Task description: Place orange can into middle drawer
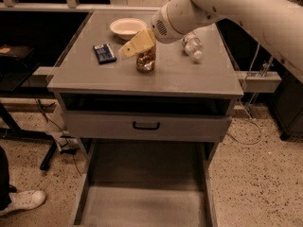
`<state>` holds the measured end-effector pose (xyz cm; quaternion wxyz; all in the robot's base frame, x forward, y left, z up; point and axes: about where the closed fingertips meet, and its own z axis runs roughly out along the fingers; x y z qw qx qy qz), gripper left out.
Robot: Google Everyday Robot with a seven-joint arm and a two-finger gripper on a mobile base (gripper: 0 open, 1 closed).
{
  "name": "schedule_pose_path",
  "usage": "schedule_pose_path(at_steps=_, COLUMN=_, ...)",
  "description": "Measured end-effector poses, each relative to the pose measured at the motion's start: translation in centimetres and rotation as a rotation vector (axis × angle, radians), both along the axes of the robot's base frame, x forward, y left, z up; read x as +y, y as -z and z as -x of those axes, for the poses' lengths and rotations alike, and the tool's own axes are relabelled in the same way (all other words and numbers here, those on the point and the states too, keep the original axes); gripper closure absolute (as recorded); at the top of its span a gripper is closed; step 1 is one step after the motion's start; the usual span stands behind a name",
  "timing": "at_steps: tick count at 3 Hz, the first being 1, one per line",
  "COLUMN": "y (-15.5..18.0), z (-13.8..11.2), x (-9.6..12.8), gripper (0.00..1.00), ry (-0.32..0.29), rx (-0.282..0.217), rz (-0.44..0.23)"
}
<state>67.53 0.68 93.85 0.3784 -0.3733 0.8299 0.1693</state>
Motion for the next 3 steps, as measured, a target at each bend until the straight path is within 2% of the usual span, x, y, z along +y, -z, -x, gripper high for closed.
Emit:
schedule_pose_path(at_steps=2, y=1.2, z=-3.8, x=2.1, gripper=0.0, ry=-0.011, rx=0.002, rz=0.02)
schedule_pose_path(at_steps=3, y=1.4, z=-4.8, x=3.2, gripper=0.0, ry=-0.042, rx=-0.031, rz=0.012)
